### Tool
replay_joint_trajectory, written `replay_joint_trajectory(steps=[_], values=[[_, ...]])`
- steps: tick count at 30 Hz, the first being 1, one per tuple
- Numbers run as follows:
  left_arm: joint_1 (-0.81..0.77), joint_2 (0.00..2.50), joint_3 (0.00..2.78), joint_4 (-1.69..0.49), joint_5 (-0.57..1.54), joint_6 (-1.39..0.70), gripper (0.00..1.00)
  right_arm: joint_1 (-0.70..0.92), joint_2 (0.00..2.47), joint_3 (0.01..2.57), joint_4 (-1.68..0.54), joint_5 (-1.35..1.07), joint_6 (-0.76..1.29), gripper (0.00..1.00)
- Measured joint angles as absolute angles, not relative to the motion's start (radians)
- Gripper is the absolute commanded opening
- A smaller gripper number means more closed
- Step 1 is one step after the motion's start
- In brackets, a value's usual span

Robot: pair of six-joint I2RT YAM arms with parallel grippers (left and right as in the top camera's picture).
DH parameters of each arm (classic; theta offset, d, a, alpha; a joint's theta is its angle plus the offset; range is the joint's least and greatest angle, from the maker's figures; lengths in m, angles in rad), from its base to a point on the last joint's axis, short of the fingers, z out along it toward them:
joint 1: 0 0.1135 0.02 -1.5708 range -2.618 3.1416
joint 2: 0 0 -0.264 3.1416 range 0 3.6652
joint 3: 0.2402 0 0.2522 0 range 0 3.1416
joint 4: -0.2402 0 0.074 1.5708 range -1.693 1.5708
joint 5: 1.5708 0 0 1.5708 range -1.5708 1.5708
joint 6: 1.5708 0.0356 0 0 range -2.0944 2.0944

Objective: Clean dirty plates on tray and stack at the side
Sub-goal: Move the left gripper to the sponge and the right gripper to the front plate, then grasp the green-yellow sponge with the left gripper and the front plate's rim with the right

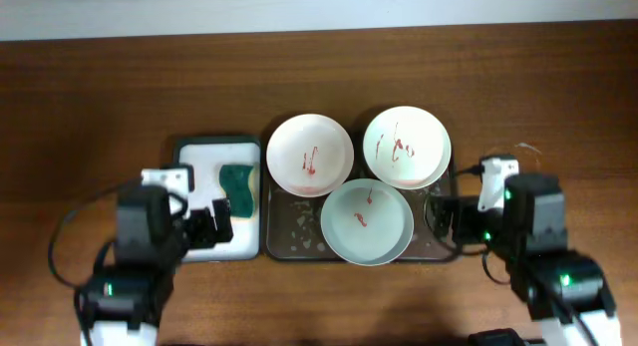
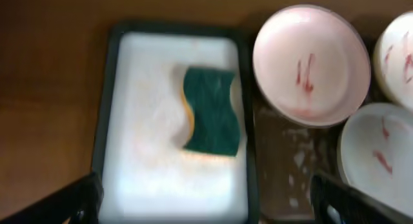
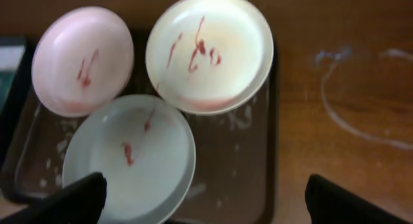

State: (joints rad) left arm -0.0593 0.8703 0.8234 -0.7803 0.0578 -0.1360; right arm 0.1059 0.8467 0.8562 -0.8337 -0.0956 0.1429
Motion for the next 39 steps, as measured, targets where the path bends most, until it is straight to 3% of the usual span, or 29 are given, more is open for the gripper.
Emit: replay_joint_trajectory(steps=[5, 9, 15, 19, 26, 29, 31, 32, 35, 39], values=[[-0.059, 1.055, 0.896, -0.838, 0.105, -0.137, 0.99, 0.106, 0.984, 0.942, -0.889, -0.165, 0.144, 0.99], [-0.059, 1.140, 0.898, -0.665, 0.125, -0.139, 0.99, 0.106, 1.030, 0.942, -0.889, -0.212, 0.146, 0.99], [-0.060, 1.362, 0.906, -0.488, 0.128, -0.141, 0.84, 0.106, 1.040, 0.942, -0.890, -0.228, 0.146, 0.99], [-0.078, 1.536, 0.907, -0.450, 0.128, -0.143, 0.84, 0.106, 1.041, 0.942, -0.890, -0.228, 0.147, 0.99], [-0.140, 1.670, 0.907, -0.406, 0.067, -0.147, 0.54, 0.106, 1.041, 0.942, -0.890, -0.228, 0.147, 0.99], [-0.150, 1.677, 0.907, -0.406, 0.044, -0.150, 0.51, 0.106, 1.041, 0.942, -0.890, -0.228, 0.146, 0.99], [-0.150, 1.678, 0.907, -0.407, 0.039, -0.150, 0.43, 0.106, 1.041, 0.942, -0.890, -0.228, 0.147, 0.99], [-0.150, 1.678, 0.907, -0.407, 0.038, -0.150, 0.36, 0.106, 1.042, 0.942, -0.890, -0.228, 0.147, 0.99], [-0.151, 1.678, 0.911, -0.422, 0.032, -0.153, 0.00, 0.106, 1.069, 0.944, -0.914, -0.228, 0.147, 0.99], [-0.152, 1.696, 0.925, -0.444, 0.025, -0.150, 0.00, 0.106, 1.168, 0.945, -0.919, -0.240, 0.148, 0.88]])
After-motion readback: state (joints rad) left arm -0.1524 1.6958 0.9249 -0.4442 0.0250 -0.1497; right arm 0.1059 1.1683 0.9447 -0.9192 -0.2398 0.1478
